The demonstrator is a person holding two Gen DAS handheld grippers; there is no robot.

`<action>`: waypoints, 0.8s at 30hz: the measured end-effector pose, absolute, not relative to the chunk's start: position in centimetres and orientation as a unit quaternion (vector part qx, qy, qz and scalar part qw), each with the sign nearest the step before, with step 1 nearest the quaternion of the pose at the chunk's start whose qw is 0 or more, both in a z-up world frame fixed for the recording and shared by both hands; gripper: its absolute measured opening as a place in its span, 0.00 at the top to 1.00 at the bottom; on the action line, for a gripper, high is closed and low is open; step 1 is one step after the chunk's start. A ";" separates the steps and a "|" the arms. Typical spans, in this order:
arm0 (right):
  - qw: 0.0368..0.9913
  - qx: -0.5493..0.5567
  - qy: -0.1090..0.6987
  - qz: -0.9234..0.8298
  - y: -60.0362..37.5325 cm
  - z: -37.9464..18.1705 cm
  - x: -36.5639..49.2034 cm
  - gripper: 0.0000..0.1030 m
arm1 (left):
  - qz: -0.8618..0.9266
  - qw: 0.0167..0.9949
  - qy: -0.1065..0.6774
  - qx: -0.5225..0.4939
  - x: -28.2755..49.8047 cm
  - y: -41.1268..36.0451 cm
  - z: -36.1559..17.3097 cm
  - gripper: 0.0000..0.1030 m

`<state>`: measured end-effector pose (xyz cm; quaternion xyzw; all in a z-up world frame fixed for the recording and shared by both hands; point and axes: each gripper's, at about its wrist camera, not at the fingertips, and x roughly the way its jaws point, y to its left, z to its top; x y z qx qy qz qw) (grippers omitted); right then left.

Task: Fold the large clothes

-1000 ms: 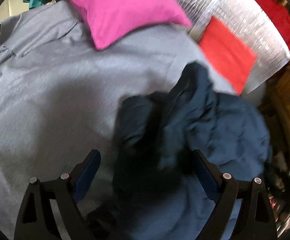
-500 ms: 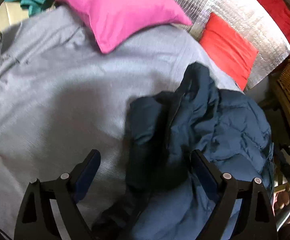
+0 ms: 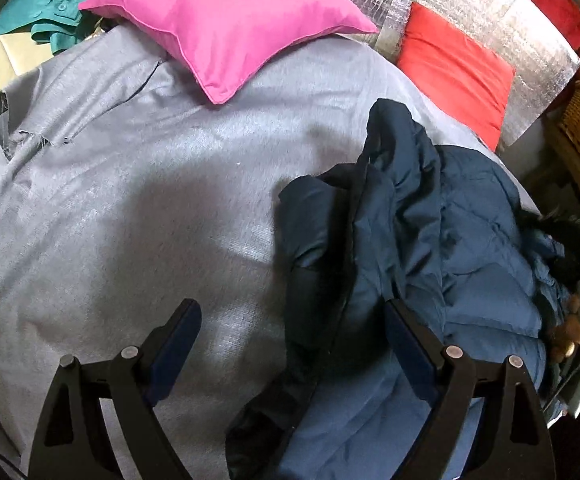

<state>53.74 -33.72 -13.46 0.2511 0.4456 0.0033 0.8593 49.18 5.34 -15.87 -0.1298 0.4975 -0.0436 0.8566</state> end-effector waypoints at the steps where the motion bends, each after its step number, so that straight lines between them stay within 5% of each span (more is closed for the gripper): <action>1: 0.873 0.239 0.425 0.024 -32.8 -12.3 53.1 0.54 | -0.042 0.858 0.495 -0.128 49.1 5.5 -15.7 0.11; 7: 0.876 0.187 0.431 0.110 -24.8 -10.3 53.2 0.54 | -0.026 0.866 0.487 -0.113 48.3 6.0 -15.2 0.11; 12: 0.840 0.169 0.511 0.072 -21.8 -15.5 57.0 0.53 | -0.026 0.863 0.497 -0.093 48.7 5.8 -15.9 0.11; 24: 0.898 0.195 0.393 -0.023 -34.0 -9.2 50.6 0.50 | -0.012 0.871 0.480 -0.103 48.5 6.8 -15.0 0.11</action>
